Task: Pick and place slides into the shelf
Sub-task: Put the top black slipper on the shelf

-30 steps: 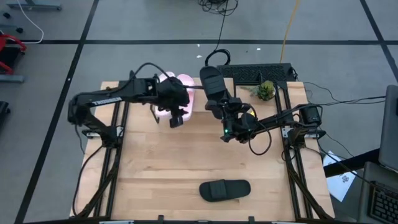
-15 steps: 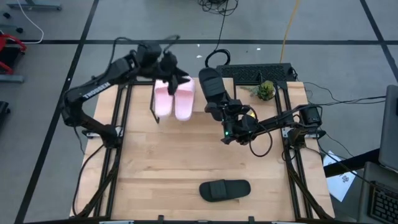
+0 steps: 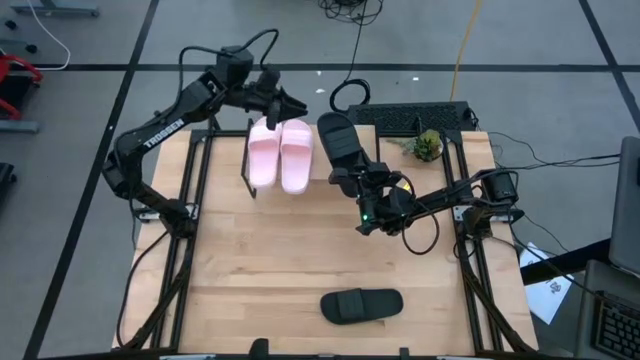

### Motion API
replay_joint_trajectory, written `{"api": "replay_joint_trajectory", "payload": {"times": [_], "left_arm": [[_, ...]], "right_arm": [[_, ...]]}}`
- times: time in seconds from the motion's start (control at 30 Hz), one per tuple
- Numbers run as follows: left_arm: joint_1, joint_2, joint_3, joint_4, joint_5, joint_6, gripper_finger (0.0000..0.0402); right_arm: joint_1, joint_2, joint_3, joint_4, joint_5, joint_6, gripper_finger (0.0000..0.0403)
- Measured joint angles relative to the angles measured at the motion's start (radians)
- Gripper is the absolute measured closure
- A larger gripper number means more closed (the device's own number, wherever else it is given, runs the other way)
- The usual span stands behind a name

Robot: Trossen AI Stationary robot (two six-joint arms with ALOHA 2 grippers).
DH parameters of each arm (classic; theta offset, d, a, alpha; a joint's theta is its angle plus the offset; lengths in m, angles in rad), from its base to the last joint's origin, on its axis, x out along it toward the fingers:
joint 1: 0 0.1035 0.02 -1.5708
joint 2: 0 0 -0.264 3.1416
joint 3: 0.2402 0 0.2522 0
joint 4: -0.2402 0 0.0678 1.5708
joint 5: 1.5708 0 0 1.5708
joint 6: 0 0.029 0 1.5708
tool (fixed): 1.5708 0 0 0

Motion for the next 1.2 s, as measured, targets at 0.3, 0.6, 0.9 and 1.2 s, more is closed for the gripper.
{"api": "replay_joint_trajectory", "payload": {"times": [0.3,0.6,0.9,1.2], "left_arm": [[-0.005,0.039,0.000,-0.013,0.002,0.004,0.0252],[-0.011,0.099,0.000,0.016,-0.003,-0.021,0.0252],[-0.024,0.112,0.000,0.062,-0.003,-0.050,0.0252],[-0.036,0.111,0.000,0.076,-0.003,-0.065,0.0252]], "right_arm": [[0.002,0.000,0.000,0.000,0.000,0.024,0.0403],[0.019,0.000,0.000,-0.001,0.000,0.027,0.0403],[0.019,0.000,0.000,-0.001,0.000,0.020,0.0403],[0.019,0.000,0.000,0.000,0.000,0.018,0.0403]]}}
